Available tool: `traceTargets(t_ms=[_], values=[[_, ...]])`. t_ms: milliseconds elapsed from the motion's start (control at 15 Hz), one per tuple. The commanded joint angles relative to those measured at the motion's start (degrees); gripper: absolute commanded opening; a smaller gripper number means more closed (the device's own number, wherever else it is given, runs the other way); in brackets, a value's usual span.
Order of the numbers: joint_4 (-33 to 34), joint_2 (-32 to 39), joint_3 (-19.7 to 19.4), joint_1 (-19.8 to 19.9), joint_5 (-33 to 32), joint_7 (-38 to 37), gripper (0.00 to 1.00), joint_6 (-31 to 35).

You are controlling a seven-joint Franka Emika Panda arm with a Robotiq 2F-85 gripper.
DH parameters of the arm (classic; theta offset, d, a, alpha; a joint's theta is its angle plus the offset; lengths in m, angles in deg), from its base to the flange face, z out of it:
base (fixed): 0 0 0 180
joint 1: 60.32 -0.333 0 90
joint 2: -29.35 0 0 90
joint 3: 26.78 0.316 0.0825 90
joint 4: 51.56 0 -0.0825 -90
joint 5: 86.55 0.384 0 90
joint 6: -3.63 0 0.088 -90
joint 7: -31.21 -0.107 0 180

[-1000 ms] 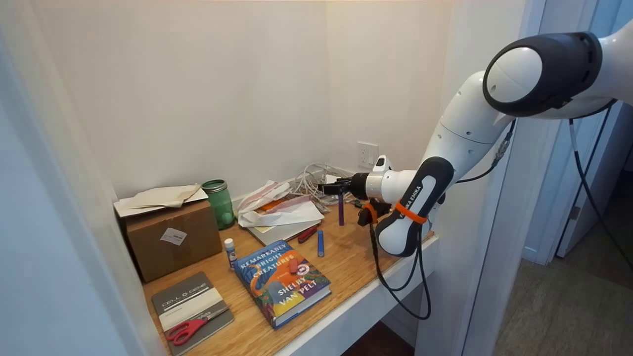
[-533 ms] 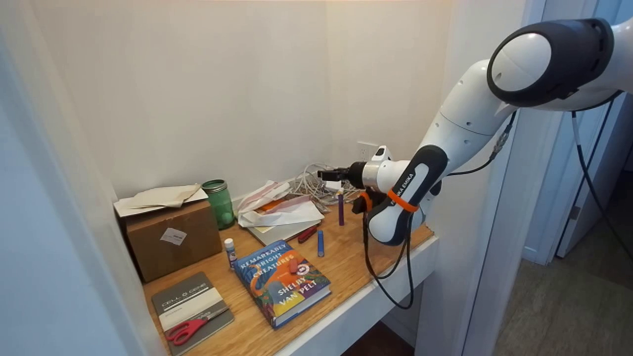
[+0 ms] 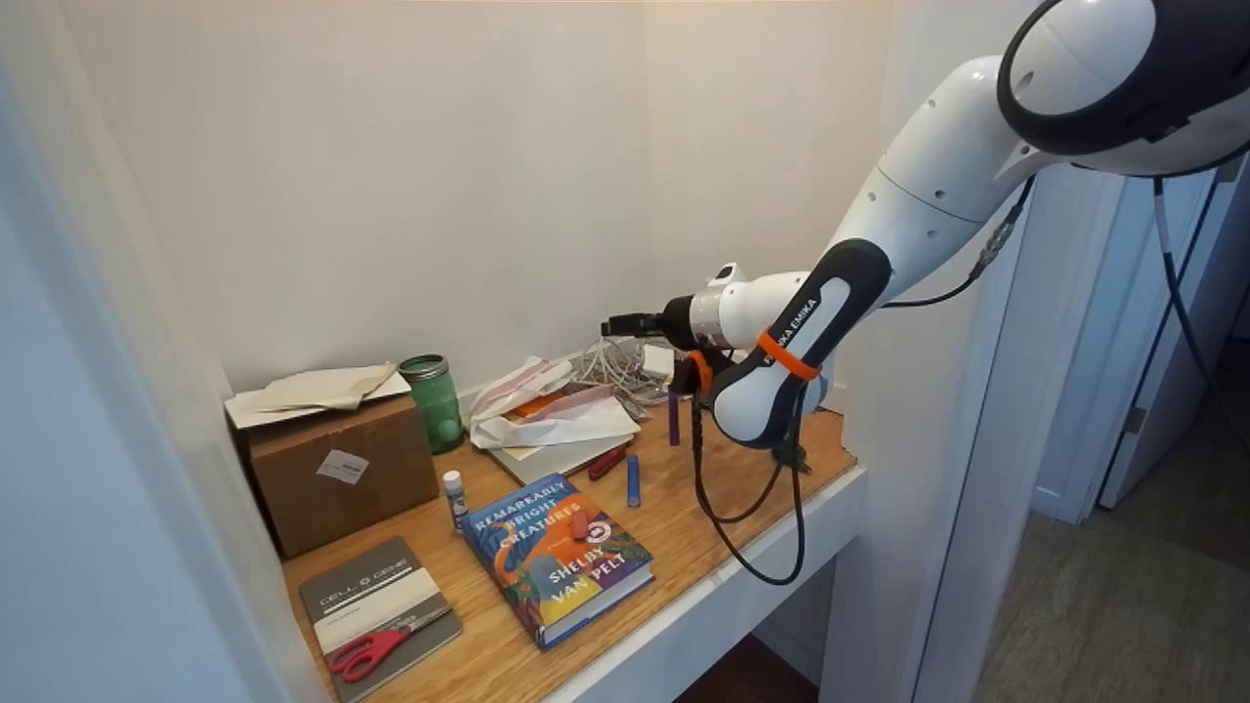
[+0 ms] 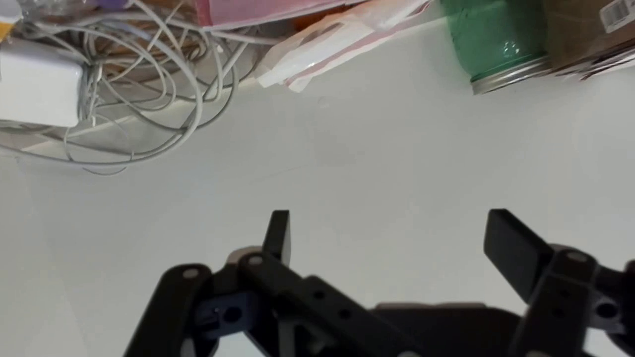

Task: Place the purple marker upright.

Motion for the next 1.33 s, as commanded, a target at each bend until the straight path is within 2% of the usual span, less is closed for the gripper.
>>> traceTargets(t_ms=[0, 333, 533, 867, 1067, 1267], values=[[-5.78, -5.99, 3.61, 3.81, -4.40, -4.40, 1.00, -8.51], [-10.70, -12.78, 6.90, 7.30, -7.30, -8.77, 1.00, -21.36], [-12.96, -15.70, 12.26, 11.85, -9.77, -10.08, 1.00, -28.99], [-15.48, -19.51, 20.93, 18.47, -8.52, -8.08, 1.00, -40.25], [-16.34, -21.66, 24.88, 21.51, -7.29, -6.94, 1.00, -45.75], [-17.02, -23.83, 27.15, 23.61, -6.70, -6.83, 1.00, -49.99]])
